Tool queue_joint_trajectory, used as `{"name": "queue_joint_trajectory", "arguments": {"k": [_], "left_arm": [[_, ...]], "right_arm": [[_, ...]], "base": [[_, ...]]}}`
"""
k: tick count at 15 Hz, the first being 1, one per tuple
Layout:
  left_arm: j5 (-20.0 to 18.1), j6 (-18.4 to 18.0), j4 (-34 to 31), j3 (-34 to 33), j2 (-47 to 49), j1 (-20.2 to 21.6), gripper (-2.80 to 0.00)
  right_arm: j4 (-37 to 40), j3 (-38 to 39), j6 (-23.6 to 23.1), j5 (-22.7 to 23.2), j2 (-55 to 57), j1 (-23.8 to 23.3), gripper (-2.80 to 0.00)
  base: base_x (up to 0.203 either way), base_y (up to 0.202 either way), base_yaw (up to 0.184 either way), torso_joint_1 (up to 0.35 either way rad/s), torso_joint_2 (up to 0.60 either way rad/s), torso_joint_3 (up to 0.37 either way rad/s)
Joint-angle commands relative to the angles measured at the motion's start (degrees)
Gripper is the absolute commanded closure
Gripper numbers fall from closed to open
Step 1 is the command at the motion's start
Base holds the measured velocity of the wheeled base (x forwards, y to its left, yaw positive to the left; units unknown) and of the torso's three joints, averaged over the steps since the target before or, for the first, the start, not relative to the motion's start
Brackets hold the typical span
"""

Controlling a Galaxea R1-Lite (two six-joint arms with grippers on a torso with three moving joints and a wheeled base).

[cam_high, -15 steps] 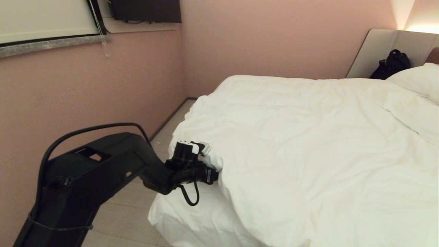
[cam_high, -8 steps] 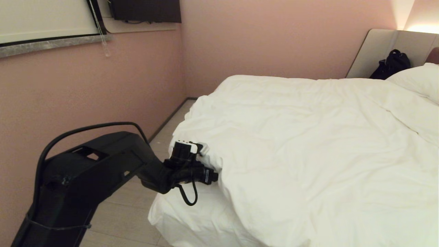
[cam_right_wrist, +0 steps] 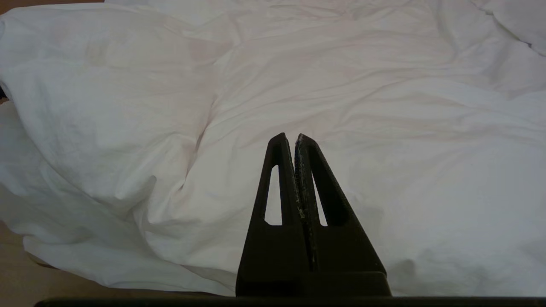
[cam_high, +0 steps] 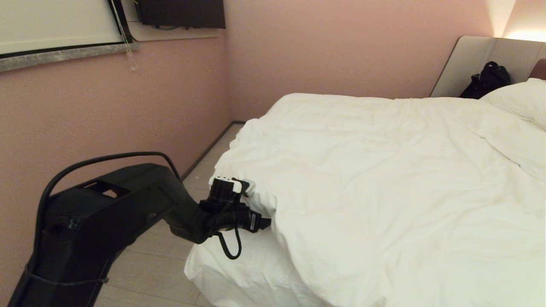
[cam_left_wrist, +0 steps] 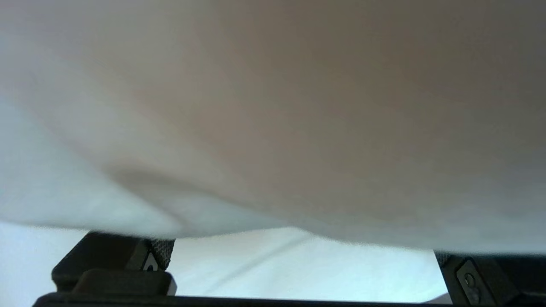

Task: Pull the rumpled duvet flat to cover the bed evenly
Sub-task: Flatten the corners of the folded blanket

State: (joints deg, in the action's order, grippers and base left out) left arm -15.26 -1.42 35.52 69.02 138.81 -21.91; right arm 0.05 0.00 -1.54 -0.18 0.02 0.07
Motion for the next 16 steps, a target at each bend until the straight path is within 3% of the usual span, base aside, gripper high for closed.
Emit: {"name": "queue_joint_trajectory", "arguments": {"k": [1,9,16], "left_arm": [[0.0,-2.0,0.3,0.2,1.3,0.0,-2.80],[1.5,-2.5,1.8,-3.4,-1.5,1.6,-2.80],[2.5,-1.9,1.8,-2.5,-2.0,3.7,-2.80]], "right_arm": [[0.0,0.0,0.0,0.0,0.0,0.0,0.00],[0.0,0.0,0.0,0.0,0.0,0.0,0.00],[0.0,0.0,0.0,0.0,0.0,0.0,0.00]], "base": [[0.000,0.000,0.000,0.000,0.00,0.000],[0.000,0.000,0.000,0.000,0.00,0.000],[0.000,0.000,0.000,0.000,0.00,0.000]]}}
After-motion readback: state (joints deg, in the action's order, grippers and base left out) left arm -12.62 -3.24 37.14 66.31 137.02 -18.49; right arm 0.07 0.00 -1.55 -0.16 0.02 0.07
